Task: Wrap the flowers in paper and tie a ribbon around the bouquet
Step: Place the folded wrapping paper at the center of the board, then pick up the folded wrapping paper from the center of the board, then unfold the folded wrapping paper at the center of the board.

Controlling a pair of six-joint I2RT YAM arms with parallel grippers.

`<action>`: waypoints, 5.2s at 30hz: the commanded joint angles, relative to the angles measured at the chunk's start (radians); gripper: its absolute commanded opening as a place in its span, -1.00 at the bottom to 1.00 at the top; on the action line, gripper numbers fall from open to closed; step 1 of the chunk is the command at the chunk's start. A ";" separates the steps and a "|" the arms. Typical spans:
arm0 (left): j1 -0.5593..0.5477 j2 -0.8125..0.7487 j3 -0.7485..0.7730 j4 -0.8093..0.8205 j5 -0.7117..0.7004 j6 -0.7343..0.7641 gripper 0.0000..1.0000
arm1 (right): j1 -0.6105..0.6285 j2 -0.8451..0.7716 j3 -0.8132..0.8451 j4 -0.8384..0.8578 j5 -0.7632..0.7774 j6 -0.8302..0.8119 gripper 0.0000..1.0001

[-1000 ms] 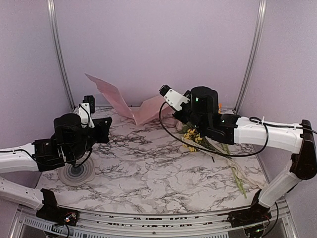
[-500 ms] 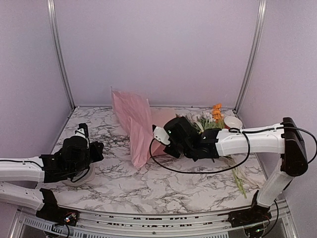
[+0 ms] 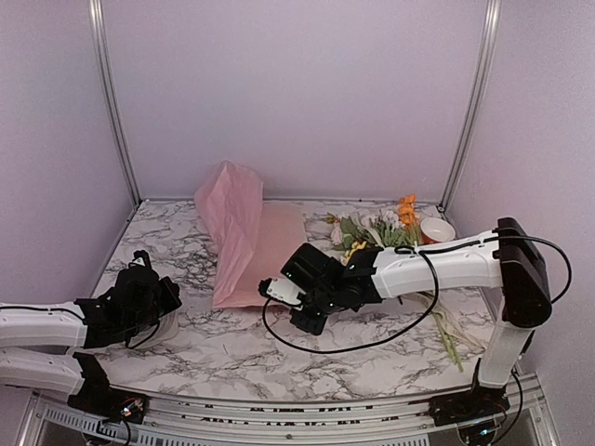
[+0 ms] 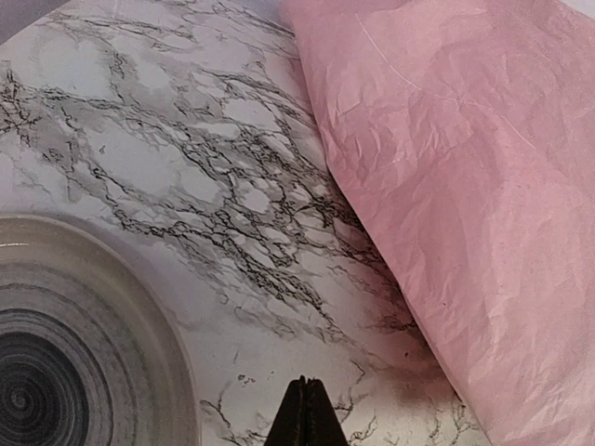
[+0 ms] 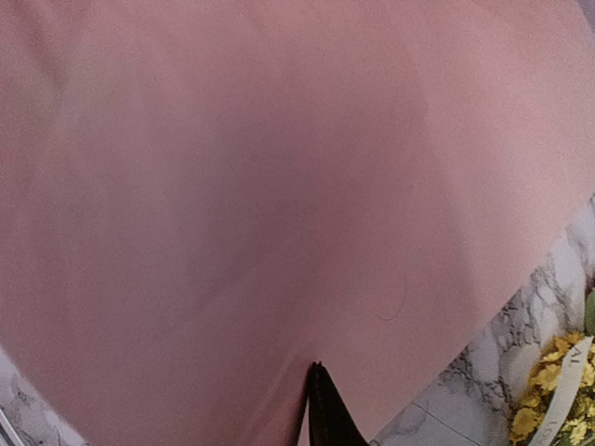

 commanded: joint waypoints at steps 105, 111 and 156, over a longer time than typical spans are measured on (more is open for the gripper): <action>-0.067 -0.463 -0.134 -0.193 -0.304 -0.430 -1.00 | -0.215 0.533 0.637 -0.194 -0.358 -0.250 0.37; -0.067 -0.485 -0.134 -0.245 -0.319 -0.407 -1.00 | -0.200 0.485 0.492 -0.274 -0.375 -0.228 0.32; 0.173 0.097 0.224 -0.156 -0.067 0.324 -1.00 | -0.620 0.040 -0.122 0.026 -0.465 0.152 -0.06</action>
